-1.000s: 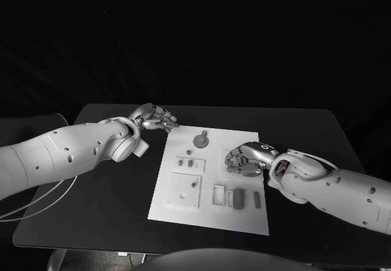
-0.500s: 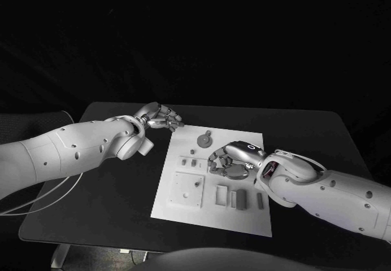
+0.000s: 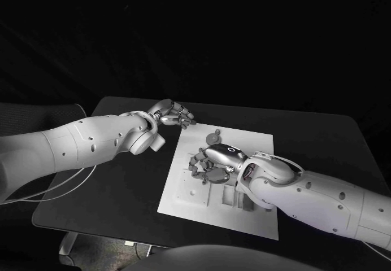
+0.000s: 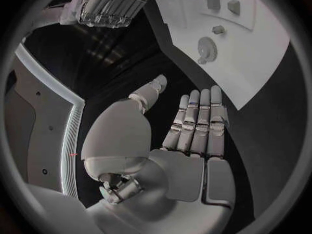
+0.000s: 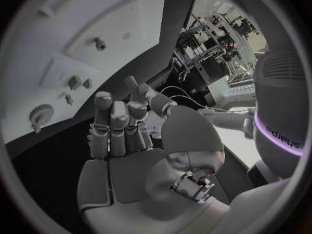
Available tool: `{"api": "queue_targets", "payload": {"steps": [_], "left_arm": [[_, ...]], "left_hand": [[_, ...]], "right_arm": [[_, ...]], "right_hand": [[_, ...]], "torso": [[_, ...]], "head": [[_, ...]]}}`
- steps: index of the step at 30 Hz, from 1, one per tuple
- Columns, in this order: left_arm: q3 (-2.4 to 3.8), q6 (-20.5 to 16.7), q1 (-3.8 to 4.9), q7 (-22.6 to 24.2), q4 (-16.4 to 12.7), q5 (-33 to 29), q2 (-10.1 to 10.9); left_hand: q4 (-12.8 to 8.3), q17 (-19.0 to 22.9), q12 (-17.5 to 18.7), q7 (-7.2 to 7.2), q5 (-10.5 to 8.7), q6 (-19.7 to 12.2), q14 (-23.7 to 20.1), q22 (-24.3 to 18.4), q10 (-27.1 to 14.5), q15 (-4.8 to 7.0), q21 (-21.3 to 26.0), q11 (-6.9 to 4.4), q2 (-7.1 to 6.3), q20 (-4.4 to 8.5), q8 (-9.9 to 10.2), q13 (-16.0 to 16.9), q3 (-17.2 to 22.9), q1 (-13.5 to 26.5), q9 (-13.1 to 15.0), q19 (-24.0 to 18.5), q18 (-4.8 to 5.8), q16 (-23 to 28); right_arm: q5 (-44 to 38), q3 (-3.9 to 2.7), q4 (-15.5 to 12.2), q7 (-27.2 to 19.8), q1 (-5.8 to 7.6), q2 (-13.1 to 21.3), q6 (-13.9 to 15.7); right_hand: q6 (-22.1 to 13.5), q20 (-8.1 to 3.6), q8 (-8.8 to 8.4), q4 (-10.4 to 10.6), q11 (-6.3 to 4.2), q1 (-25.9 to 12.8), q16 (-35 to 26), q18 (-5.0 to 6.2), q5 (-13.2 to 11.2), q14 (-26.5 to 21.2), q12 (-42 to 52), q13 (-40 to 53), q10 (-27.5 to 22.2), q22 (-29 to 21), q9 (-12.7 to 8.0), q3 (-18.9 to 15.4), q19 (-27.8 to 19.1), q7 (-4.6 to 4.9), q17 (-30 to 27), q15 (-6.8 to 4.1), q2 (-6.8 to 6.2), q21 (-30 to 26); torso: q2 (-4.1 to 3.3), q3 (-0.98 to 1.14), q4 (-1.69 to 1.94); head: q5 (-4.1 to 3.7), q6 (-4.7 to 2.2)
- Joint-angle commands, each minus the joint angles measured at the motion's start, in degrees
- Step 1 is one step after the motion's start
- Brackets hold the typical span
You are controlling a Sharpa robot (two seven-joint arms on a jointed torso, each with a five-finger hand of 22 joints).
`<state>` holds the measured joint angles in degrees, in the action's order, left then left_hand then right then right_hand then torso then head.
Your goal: Assemble the parts on the task board
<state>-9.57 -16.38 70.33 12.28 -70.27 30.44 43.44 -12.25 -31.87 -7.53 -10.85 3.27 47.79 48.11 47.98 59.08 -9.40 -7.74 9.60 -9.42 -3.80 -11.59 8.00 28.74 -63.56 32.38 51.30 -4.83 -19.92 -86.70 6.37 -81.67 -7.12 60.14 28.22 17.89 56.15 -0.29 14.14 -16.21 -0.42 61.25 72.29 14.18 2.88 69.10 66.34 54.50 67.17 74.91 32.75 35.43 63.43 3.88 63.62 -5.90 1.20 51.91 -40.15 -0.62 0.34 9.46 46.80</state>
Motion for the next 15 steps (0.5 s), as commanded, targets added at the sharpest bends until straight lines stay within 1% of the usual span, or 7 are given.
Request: {"api": "queue_targets", "payload": {"steps": [1,2,4,6,7,11,15], "left_arm": [[0.04,-0.57,0.05,0.70,0.01,-0.33,-0.30],[0.04,-0.57,0.05,0.71,0.03,-0.33,-0.39],[0.05,-0.63,0.05,0.75,0.12,-0.32,-0.56],[0.05,-0.64,0.05,0.80,0.46,-0.31,-0.89],[0.05,-0.64,0.05,0.82,0.61,-0.30,-1.04],[0.06,-0.77,0.08,0.88,1.22,-0.22,-1.54],[0.06,-0.73,0.09,0.86,1.30,-0.21,-1.66]], "left_hand": [[0.09,-0.07,0.20,-0.24,-0.13,0.16,-0.02,0.09,0.40,-0.11,0.30,0.13,0.57,0.05,-0.25,-0.07,0.10,0.02,-0.07,-0.20,-0.81,0.30],[0.09,-0.07,0.20,-0.24,-0.13,0.17,-0.02,0.10,0.40,-0.11,0.30,0.13,0.57,0.05,-0.25,-0.07,0.10,0.02,-0.07,-0.20,-0.81,0.30],[0.09,-0.08,0.21,-0.24,-0.13,0.17,-0.02,0.10,0.41,-0.11,0.30,0.13,0.56,0.05,-0.25,-0.07,0.09,0.02,-0.08,-0.20,-0.80,0.30],[0.08,-0.08,0.22,-0.24,-0.13,0.17,-0.02,0.10,0.41,-0.11,0.30,0.13,0.55,0.05,-0.26,-0.07,0.09,0.01,-0.08,-0.21,-0.81,0.31],[0.08,-0.08,0.22,-0.24,-0.13,0.17,-0.03,0.11,0.41,-0.11,0.30,0.13,0.56,0.05,-0.26,-0.07,0.09,0.01,-0.09,-0.21,-0.81,0.31],[0.06,-0.09,0.24,-0.24,-0.13,0.17,-0.03,0.12,0.42,-0.12,0.31,0.13,0.55,0.05,-0.26,-0.08,0.09,-0.02,-0.10,-0.21,-0.81,0.32],[0.05,-0.09,0.25,-0.24,-0.12,0.17,-0.03,0.13,0.43,-0.12,0.31,0.13,0.55,0.05,-0.27,-0.08,0.09,-0.03,-0.10,-0.21,-0.81,0.33]], "right_arm": [[-0.51,0.45,1.32,-1.17,-0.28,-0.98,-1.95],[-0.56,0.56,1.53,-1.19,-0.42,-1.26,-2.02],[-0.68,0.67,1.79,-1.20,-0.69,-1.67,-2.12],[-0.97,0.83,2.15,-1.15,-0.89,-2.27,-2.63],[-1.10,0.98,2.32,-1.12,-0.93,-2.53,-2.86],[-2.07,2.16,3.03,-0.88,-0.96,-3.21,-4.00],[-2.31,2.61,3.38,-0.92,-1.01,-3.38,-4.10]], "right_hand": [[2.26,-0.29,0.49,0.03,-0.13,-0.15,0.19,0.82,0.16,-0.19,-0.25,-0.05,-0.05,1.03,0.57,0.46,0.04,1.96,-0.09,-0.41,0.26,0.20],[2.25,-0.29,0.48,0.02,-0.12,-0.16,0.18,0.82,0.16,-0.20,-0.25,-0.04,-0.06,1.03,0.56,0.47,0.04,1.97,-0.09,-0.41,0.27,0.20],[2.24,-0.29,0.47,0.01,-0.12,-0.17,0.18,0.82,0.16,-0.21,-0.26,-0.04,-0.07,1.03,0.56,0.48,0.03,1.97,-0.09,-0.41,0.29,0.19],[2.21,-0.29,0.45,-0.01,-0.11,-0.18,0.19,0.82,0.16,-0.23,-0.27,-0.04,-0.09,1.03,0.55,0.50,0.02,1.98,-0.09,-0.42,0.32,0.20],[2.20,-0.29,0.45,-0.01,-0.11,-0.19,0.19,0.82,0.16,-0.24,-0.27,-0.04,-0.10,1.03,0.55,0.50,0.02,1.98,-0.09,-0.42,0.33,0.20],[2.13,-0.28,0.40,-0.05,-0.10,-0.24,0.21,0.82,0.16,-0.27,-0.28,-0.02,-0.14,1.04,0.52,0.52,0.01,2.00,-0.07,-0.42,0.38,0.21],[2.10,-0.28,0.38,-0.08,-0.09,-0.27,0.24,0.82,0.16,-0.28,-0.27,0.00,-0.16,1.05,0.51,0.52,0.01,2.01,-0.05,-0.41,0.39,0.23]], "torso": [[0.00,-0.04,0.09],[-0.01,-0.08,0.15],[-0.03,0.01,0.01],[-0.03,0.00,-0.02],[-0.04,-0.04,0.05],[0.00,0.04,-0.09],[0.00,0.03,-0.14]], "head": [[1.31,0.31],[1.50,0.36],[2.01,0.49],[2.54,0.61],[2.75,0.75],[3.80,1.28],[4.23,1.52]]}}
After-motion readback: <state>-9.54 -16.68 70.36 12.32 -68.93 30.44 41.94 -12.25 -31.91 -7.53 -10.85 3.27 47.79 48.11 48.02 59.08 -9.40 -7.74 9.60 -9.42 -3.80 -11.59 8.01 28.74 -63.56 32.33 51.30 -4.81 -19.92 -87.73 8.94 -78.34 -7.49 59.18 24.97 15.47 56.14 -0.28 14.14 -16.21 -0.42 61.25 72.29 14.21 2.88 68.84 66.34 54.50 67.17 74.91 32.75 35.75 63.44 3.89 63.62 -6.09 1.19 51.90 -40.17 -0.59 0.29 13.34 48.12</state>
